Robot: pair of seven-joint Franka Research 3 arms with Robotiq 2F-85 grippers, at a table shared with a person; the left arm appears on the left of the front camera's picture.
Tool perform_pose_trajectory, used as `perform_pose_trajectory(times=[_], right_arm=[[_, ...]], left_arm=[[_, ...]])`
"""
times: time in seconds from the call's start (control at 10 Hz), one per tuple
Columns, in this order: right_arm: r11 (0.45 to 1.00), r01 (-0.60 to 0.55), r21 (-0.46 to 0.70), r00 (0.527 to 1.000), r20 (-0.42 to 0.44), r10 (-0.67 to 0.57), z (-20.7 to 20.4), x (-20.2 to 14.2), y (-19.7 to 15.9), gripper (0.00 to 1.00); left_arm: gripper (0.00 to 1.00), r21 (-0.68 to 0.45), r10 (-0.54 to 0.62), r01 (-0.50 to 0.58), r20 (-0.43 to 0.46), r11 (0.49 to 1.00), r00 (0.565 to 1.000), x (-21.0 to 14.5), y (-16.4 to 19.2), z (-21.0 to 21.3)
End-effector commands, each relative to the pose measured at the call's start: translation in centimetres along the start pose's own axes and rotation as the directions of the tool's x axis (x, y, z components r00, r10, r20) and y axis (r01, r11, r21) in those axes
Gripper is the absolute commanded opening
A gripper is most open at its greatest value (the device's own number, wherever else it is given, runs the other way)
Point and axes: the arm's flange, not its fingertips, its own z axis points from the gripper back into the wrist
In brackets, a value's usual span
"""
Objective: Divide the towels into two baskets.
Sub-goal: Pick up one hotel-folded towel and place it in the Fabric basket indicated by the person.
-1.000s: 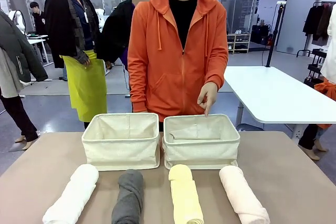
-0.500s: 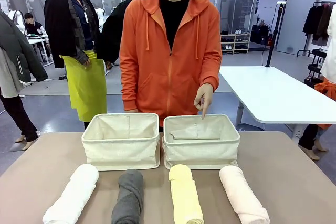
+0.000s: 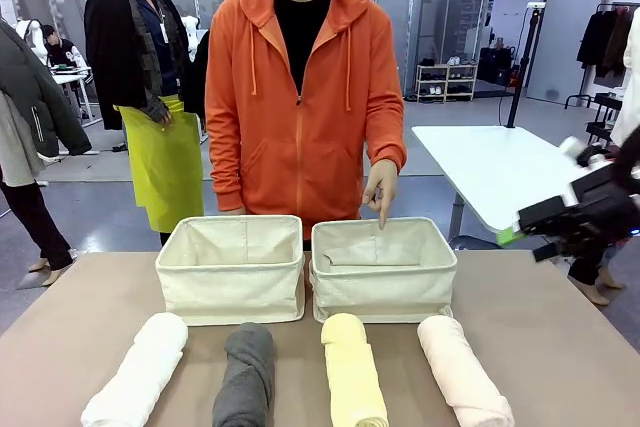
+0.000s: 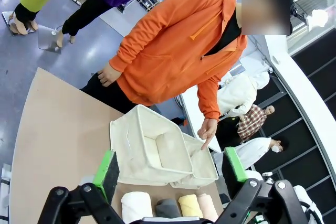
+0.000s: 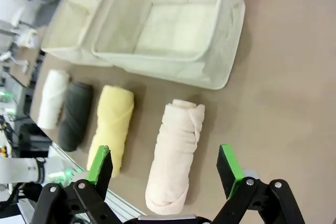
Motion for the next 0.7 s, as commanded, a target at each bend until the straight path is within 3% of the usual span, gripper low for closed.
perform_pose_trajectory(times=[0.0,0.3,0.6], right_arm=[[0.992,0.046,-0.120,0.995,-0.085,-0.056,-2.3,-1.7,0.6,1.00],[0.977,0.029,-0.211,0.973,-0.219,-0.076,-6.1,-3.1,2.1,1.00],[0.964,-0.001,-0.267,0.955,-0.284,-0.078,-9.8,-4.7,3.2,1.00]], left_arm=[[1.00,-0.013,0.000,0.000,0.011,1.000,1.000,0.2,-0.1,0.1],[1.00,-0.013,0.000,0.000,0.011,1.000,1.000,0.2,-0.1,0.1],[1.00,-0.013,0.000,0.000,0.011,1.000,1.000,0.2,-0.1,0.1]])
